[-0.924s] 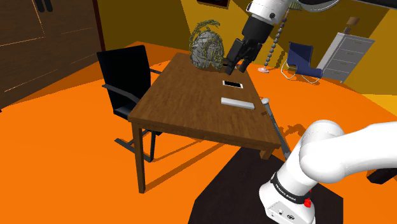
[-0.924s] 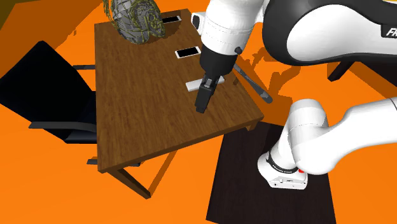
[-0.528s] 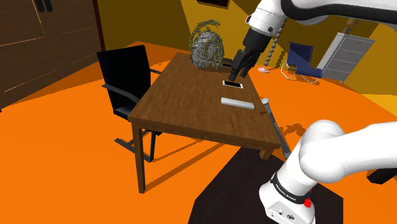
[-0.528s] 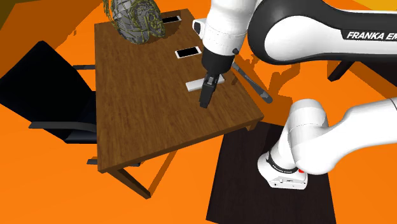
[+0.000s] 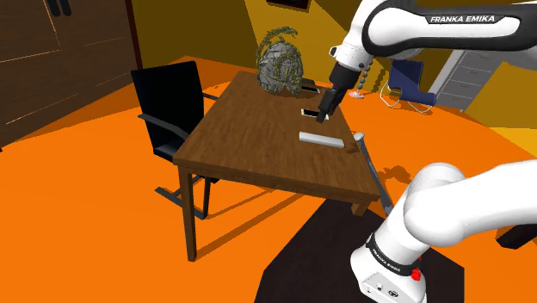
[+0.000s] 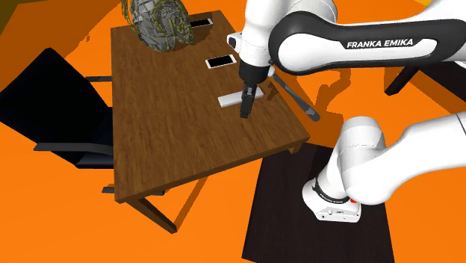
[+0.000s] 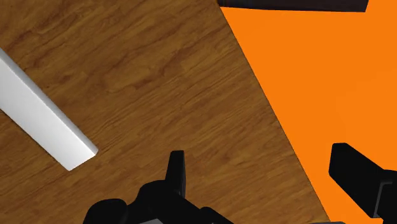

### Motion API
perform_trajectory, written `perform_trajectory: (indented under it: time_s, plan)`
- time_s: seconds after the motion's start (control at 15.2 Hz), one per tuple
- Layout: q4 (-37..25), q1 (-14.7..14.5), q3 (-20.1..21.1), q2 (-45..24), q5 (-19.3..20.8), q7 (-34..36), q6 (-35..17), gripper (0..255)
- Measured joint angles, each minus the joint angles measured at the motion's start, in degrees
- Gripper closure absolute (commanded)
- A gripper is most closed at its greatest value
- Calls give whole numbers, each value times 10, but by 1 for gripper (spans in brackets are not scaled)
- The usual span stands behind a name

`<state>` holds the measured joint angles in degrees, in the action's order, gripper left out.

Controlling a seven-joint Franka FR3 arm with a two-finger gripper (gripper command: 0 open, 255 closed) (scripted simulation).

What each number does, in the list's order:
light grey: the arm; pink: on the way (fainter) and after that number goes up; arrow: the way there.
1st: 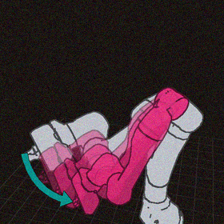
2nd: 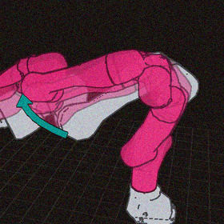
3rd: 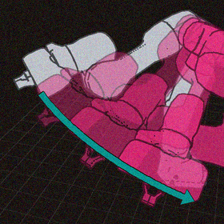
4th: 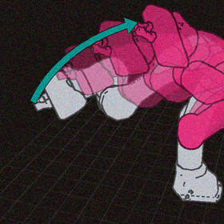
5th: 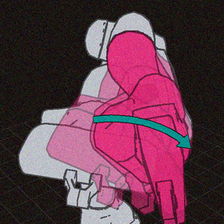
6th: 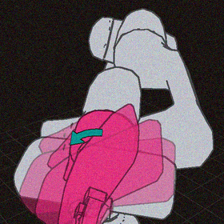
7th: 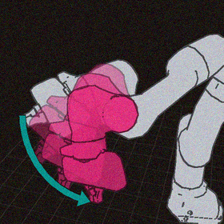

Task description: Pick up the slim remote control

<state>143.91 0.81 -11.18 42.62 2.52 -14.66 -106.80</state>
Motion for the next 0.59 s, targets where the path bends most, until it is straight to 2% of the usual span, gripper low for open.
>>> perform_trajectory:
  time_s: [0.59]
  plan:
    - [-8, 7, -113, -123, 51, -164, -96, 0]
